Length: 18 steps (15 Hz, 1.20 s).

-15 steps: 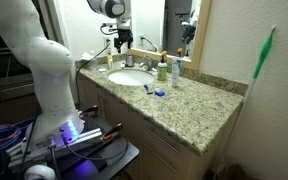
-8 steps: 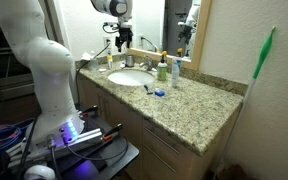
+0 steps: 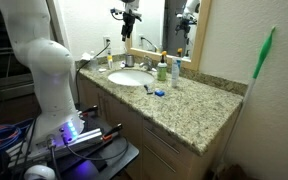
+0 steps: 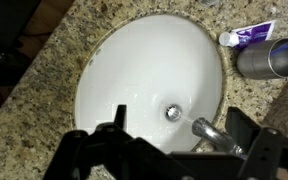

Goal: Open the tap, wet the shaving stick then close tap

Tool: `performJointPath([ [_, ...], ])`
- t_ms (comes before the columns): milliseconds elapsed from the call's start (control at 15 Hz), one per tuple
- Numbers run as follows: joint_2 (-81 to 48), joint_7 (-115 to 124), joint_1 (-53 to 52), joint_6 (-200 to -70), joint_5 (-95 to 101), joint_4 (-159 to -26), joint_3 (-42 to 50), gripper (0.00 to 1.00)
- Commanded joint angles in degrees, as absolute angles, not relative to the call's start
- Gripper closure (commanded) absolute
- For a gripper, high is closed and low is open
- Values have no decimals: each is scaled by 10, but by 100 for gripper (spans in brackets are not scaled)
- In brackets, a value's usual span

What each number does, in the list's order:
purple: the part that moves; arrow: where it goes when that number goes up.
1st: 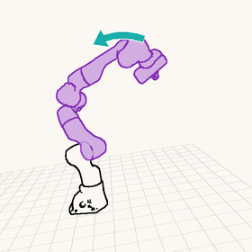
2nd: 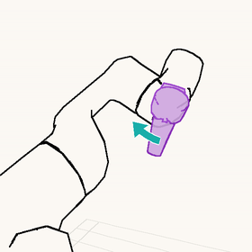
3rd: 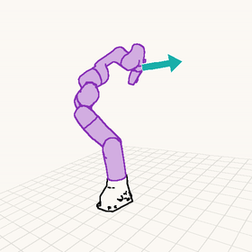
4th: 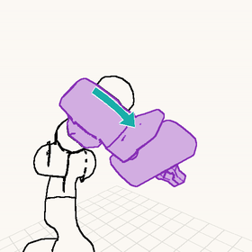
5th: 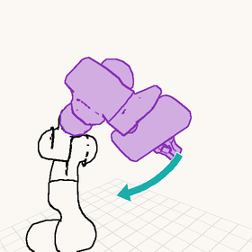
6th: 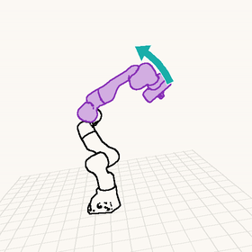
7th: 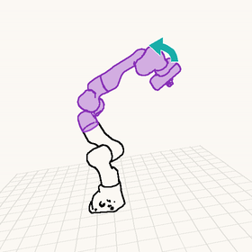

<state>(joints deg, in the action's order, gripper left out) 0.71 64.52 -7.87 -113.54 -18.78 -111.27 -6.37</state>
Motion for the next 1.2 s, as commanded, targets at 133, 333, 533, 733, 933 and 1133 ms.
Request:
performJointPath([
  [133, -34, 618, -72, -1064, -165, -1087, -62, 0],
  [333, -96, 548, -71, -1038, -94, -1035, -56, 0],
  [533, -157, 501, -86, -1059, -24, -969, -56, 0],
  [733, -147, 503, -90, -1081, -29, -986, -49, 0],
  [933, -169, 494, -95, -1082, -24, -959, -48, 0],
  [1133, -197, 389, -92, -1108, -16, -942, -57, 0],
])
